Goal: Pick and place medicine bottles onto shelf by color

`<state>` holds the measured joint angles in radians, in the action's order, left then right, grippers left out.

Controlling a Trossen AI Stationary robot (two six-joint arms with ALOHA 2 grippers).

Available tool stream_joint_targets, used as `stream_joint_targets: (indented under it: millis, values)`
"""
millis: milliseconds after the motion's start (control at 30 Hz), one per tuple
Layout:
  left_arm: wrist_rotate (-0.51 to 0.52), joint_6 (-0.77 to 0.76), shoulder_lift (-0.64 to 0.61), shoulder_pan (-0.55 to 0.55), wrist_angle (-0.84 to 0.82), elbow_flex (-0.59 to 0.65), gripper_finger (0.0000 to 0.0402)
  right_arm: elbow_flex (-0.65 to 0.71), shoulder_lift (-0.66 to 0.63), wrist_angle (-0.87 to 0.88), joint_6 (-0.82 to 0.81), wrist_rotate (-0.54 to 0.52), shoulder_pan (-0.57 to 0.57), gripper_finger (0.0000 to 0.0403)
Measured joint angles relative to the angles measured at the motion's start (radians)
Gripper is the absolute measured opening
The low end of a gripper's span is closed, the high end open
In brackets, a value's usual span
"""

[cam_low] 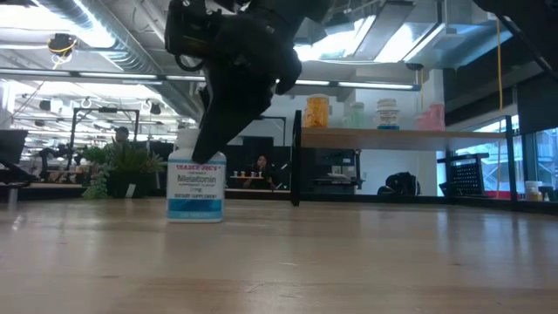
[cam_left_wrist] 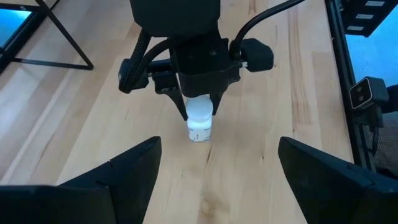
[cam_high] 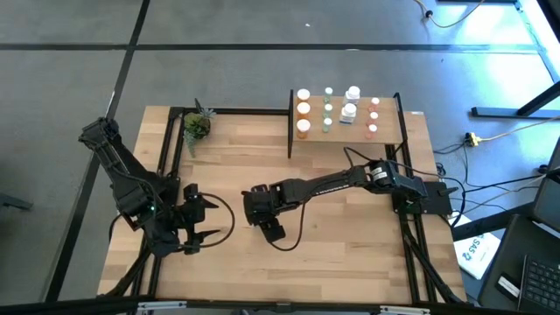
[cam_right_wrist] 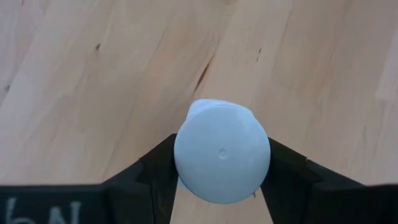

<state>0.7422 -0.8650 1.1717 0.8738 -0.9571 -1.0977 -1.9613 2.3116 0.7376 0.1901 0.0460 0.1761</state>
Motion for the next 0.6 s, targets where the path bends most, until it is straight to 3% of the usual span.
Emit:
stream_joint_targets:
  millis: [300,600]
  values:
    - [0.0,0.0,0.0,0.0,0.0,0.0,0.0318,-0.101,0.0,0.172,0.054,0.001,0.0,0.0186]
    - [0.0,0.003,0.0,-0.012,0.0,0.0,0.0318,-0.27,0.0,0.428,0.101,0.083,-0.001,0.0185]
